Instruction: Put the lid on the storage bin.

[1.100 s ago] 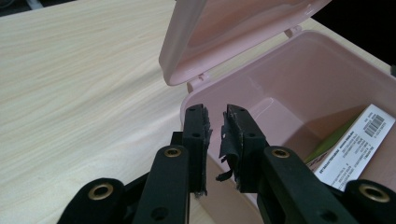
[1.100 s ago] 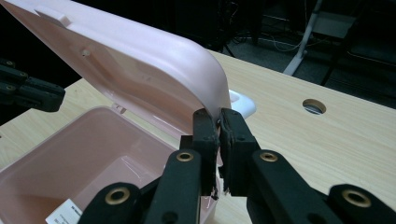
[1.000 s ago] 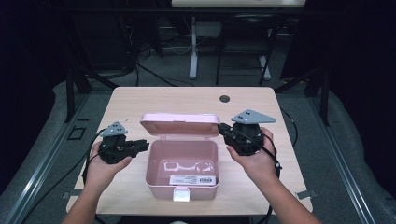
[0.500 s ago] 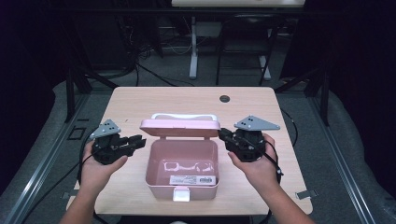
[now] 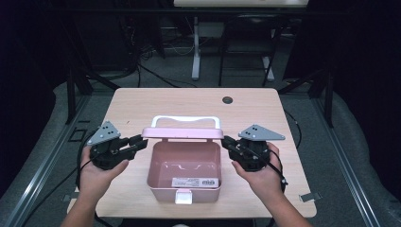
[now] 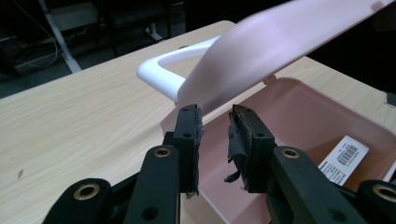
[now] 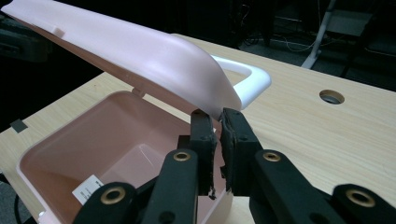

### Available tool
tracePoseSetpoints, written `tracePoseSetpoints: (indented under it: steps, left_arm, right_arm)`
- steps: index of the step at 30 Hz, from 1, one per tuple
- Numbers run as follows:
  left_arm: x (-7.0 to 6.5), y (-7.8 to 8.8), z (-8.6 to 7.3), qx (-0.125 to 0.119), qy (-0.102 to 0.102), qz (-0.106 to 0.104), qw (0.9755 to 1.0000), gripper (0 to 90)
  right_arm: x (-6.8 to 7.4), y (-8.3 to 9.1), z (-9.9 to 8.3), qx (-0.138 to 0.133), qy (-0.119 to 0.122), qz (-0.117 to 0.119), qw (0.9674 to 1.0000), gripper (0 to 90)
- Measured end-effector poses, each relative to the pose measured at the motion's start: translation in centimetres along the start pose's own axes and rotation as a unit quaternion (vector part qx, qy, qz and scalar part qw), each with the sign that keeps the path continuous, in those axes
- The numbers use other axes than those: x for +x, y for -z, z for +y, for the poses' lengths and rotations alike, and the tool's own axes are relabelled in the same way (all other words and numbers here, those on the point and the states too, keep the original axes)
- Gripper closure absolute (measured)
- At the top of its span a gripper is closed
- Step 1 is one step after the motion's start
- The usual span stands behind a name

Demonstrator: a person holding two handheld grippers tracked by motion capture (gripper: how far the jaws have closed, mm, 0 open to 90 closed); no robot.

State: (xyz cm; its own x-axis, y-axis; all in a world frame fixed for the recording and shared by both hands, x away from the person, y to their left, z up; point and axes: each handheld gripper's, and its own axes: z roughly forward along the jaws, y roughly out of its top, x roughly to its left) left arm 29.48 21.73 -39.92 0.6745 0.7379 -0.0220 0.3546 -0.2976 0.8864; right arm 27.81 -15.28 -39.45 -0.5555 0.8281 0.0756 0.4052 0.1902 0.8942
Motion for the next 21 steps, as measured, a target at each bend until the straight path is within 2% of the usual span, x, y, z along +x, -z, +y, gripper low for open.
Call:
tracePoseSetpoints:
  steps: [5,8,14,21]
  left_arm:
    - [-0.2,0.1,0.1,-0.007,-0.002,0.0,1.0,72.9]
    - [-0.3,0.2,0.1,-0.004,-0.003,-0.006,1.0,74.3]
    - [-0.5,0.4,0.3,0.006,-0.011,-0.004,0.9999,76.0]
    - [-0.6,0.7,0.7,0.01,-0.009,-0.007,0.9999,76.1]
  right_arm:
    - [0.0,0.1,-0.6,-0.001,-0.007,0.005,1.0,83.3]
    - [0.0,0.1,-0.9,-0.001,-0.011,0.01,0.9999,82.8]
    - [-0.3,0.2,-1.8,0.01,-0.026,0.023,0.9993,82.0]
    - [-0.9,0.4,-2.1,0.004,-0.036,0.013,0.9993,81.4]
